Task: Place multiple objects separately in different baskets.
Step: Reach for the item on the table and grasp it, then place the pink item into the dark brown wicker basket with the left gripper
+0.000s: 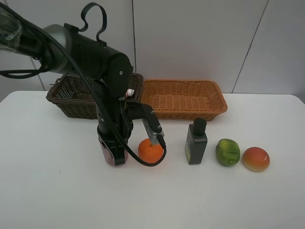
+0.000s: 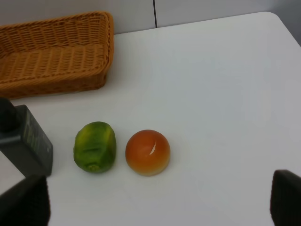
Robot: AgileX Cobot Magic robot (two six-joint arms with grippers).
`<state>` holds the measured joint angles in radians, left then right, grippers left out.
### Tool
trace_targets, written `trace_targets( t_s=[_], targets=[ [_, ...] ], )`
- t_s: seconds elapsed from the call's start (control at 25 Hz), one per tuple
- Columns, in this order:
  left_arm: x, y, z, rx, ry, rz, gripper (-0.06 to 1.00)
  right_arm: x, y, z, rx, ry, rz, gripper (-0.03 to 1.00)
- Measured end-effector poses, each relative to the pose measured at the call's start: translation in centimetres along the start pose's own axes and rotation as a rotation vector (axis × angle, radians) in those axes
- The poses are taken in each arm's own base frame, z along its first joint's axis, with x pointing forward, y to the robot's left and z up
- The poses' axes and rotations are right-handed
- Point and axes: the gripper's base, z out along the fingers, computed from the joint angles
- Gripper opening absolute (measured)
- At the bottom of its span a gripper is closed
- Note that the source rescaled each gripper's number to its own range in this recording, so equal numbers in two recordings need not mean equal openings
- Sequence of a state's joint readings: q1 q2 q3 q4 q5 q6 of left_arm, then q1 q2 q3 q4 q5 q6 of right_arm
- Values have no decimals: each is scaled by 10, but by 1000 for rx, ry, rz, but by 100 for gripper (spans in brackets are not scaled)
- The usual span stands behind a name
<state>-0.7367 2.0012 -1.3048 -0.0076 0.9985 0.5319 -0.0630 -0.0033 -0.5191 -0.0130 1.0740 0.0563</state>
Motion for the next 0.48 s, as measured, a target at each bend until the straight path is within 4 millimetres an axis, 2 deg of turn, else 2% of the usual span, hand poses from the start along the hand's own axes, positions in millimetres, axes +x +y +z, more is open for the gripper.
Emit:
trace_targets(
  t_s=[0.48],
  targets=[
    [1,0,0,-2,8,4,0,0,0,0,0,0,0,100]
  ],
)
